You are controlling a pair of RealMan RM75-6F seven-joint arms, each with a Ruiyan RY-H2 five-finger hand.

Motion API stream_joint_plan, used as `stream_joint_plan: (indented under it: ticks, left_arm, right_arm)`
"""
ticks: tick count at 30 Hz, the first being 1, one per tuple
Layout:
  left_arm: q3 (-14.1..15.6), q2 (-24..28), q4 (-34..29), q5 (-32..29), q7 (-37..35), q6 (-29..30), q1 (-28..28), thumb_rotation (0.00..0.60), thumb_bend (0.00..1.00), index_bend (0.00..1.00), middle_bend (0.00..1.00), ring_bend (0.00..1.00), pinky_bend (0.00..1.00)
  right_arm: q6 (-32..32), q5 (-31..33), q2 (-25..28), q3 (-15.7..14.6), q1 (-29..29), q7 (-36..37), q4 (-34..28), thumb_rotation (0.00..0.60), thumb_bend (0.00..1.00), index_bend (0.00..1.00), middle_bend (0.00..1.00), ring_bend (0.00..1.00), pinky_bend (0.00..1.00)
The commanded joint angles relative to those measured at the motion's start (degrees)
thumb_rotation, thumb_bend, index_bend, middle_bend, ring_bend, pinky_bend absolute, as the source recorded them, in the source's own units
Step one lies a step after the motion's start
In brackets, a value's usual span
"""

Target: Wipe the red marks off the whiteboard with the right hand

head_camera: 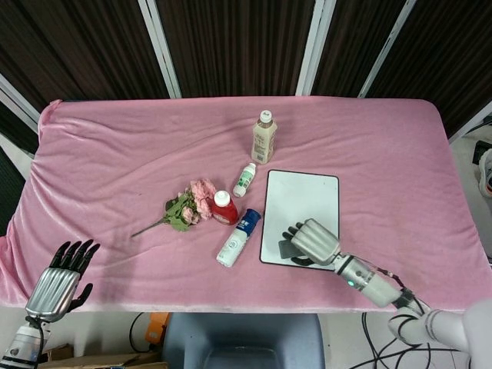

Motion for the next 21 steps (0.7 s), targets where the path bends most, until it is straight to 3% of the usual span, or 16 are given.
stream_joint_plan:
  ticks: [1,10,21]
  left_arm:
    - [0.25,0.23,0.03,0.68,-0.53,0.60,0.24,0.600,0.41,0.00,0.04,0.05,0.06]
    - [0.73,0.34,0.29,1.77,-0.98,0.55,0.26,0.600,0.41,0.00,0.04,0.05,0.07]
    - [0.41,-0.28,0.09,0.80,0.68,-0.48,0.03,0.600,0.41,0.00,0.04,0.05,0.07]
  right_arm:
    - [2.77,2.42,3.18,1.22,-3.35,-1.50,-0.72,0.600,0.42,0.97,0.73,0.72,0.89]
    - [1.09,7.90,1.68,1.69,-8.88,2.26,13.91,0.600,0.42,0.97,0.73,0.72,0.89]
    - [-4.77,6.95,-8.51,0.60,-9.76,15.63,37.01,0.600,0.42,0.90,0.73,0.67,0.87]
